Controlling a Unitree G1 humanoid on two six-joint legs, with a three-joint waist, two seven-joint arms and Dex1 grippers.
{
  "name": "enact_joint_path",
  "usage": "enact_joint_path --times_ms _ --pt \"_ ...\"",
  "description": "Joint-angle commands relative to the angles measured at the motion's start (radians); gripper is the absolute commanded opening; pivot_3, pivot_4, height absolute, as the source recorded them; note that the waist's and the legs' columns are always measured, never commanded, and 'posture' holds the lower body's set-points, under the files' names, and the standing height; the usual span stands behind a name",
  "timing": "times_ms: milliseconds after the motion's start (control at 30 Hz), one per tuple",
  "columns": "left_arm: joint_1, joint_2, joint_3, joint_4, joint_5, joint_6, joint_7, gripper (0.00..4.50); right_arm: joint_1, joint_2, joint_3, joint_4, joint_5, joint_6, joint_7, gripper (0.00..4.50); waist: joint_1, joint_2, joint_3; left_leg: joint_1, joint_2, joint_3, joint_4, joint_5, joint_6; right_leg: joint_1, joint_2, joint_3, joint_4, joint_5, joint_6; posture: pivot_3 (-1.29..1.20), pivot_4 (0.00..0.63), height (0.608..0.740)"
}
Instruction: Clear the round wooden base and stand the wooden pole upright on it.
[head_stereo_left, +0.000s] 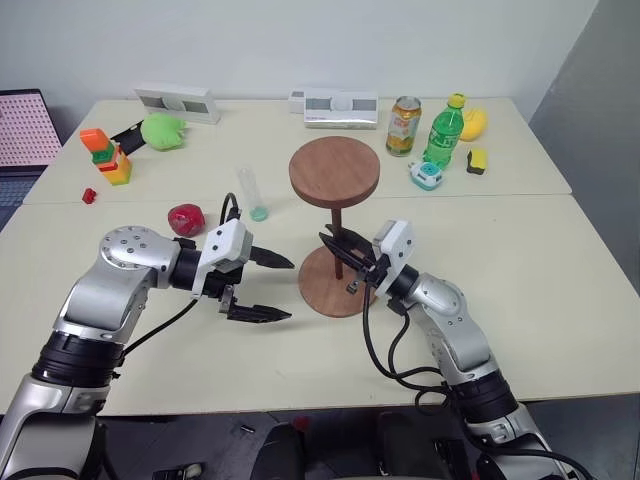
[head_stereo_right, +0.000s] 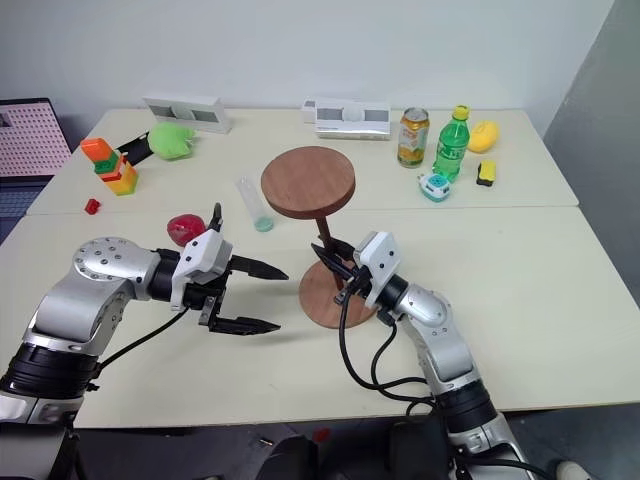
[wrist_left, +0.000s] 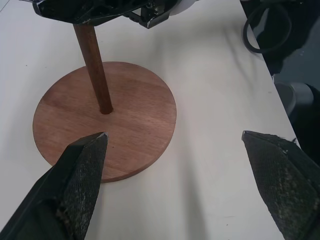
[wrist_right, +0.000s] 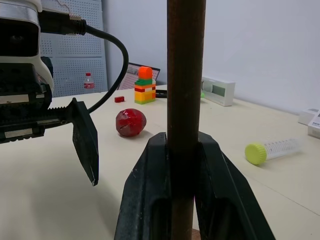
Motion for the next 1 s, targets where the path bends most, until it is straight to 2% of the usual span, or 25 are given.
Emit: enact_joint_path --times_ms 33,67,133,333,567,800,967,1000 --pt "-0.015 0.005 0.013 0.002 -0.001 -0.014 -0.003 4.5 0.023 -0.006 0.017 0.029 -0.009 0.052 0.003 0.95 0.0 0.0 0.0 0.0 0.0 0.0 0.0 0.0 0.0 0.0 0.0 0.0 0.0 0.0 0.0 0.0 0.15 0.74" --pt "-0.017 0.005 0.013 0.003 -0.001 -0.014 -0.003 4.5 0.015 -0.003 0.012 0.021 0.0 0.063 0.002 1.0 0.0 0.0 0.0 0.0 0.0 0.0 0.0 0.0 0.0 0.0 0.0 0.0 0.0 0.0 0.0 0.0 0.15 0.74" --pt "-0.017 0.005 0.014 0.003 -0.001 -0.015 -0.004 4.5 0.004 0.0 0.007 0.008 0.005 0.079 0.0 1.41 0.0 0.0 0.0 0.0 0.0 0.0 0.0 0.0 0.0 0.0 0.0 0.0 0.0 0.0 0.0 0.0 0.15 0.74" --pt "-0.017 0.0 0.011 0.002 -0.002 -0.014 -0.002 4.5 -0.01 0.009 -0.019 -0.038 0.012 0.073 -0.016 2.93 -0.001 0.0 0.0 0.0 0.0 0.0 -0.001 0.0 0.0 -0.001 0.0 0.0 0.0 0.0 0.0 0.0 0.15 0.74" --pt "-0.012 0.005 0.011 -0.013 -0.009 -0.003 -0.007 4.5 0.006 -0.03 -0.039 -0.118 0.037 0.132 -0.003 4.47 -0.001 0.0 0.0 -0.001 0.0 0.0 -0.001 0.0 0.0 -0.001 0.0 0.0 0.0 0.0 0.0 0.0 0.15 0.74" --pt "0.014 0.002 0.02 -0.071 -0.049 0.085 0.023 4.5 0.114 -0.183 -0.126 -0.331 0.167 0.307 0.051 4.47 0.003 0.0 0.0 -0.001 0.0 0.0 -0.001 0.0 0.0 -0.001 0.0 0.0 -0.001 0.0 0.0 0.0 0.15 0.74" --pt "0.036 0.002 0.049 -0.092 -0.072 0.112 0.057 4.5 0.167 -0.352 -0.222 -0.472 0.286 0.45 0.125 4.47 0.004 0.0 0.0 -0.002 0.0 0.0 -0.001 0.0 0.0 -0.001 0.0 0.001 -0.001 0.0 0.0 0.0 0.15 0.74" --pt "0.034 0.007 0.064 -0.091 -0.085 0.125 0.064 4.5 0.187 -0.412 -0.255 -0.503 0.318 0.482 0.157 4.47 0.005 0.0 0.0 -0.002 0.0 0.0 -0.001 0.0 0.0 -0.001 -0.001 0.001 -0.001 0.0 0.0 0.0 0.15 0.74"
